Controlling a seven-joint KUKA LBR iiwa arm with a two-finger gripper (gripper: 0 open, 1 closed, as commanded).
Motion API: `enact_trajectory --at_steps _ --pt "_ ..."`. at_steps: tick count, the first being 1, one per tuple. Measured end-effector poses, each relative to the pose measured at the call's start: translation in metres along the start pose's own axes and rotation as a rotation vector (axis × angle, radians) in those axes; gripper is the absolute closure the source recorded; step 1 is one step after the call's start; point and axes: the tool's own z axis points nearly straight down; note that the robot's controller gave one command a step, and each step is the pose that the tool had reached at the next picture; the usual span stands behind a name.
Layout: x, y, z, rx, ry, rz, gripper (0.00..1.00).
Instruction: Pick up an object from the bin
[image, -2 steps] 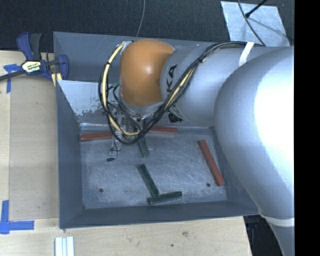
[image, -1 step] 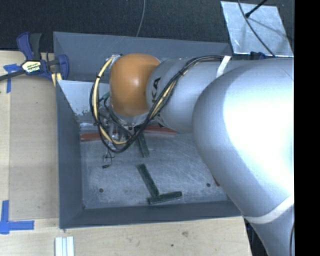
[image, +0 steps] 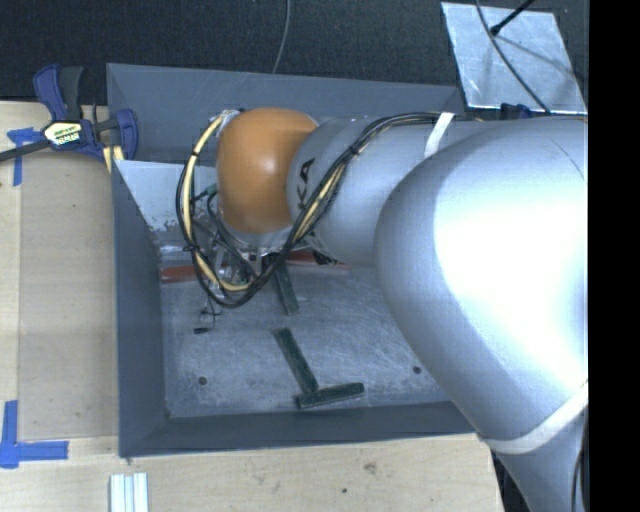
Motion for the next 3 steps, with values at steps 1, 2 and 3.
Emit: enact_trajectory --at_steps 1,2,3 --pt "-0.0033 -0.0034 -0.0005 0.0 -0.003 -0.131 0.0" --pt "-0.0014 0.0 -0.0012 -0.002 -0.003 0.0 1.0" --pt "-0.0014 0.0 -0.0012 -0.002 -0.003 0.0 1.0"
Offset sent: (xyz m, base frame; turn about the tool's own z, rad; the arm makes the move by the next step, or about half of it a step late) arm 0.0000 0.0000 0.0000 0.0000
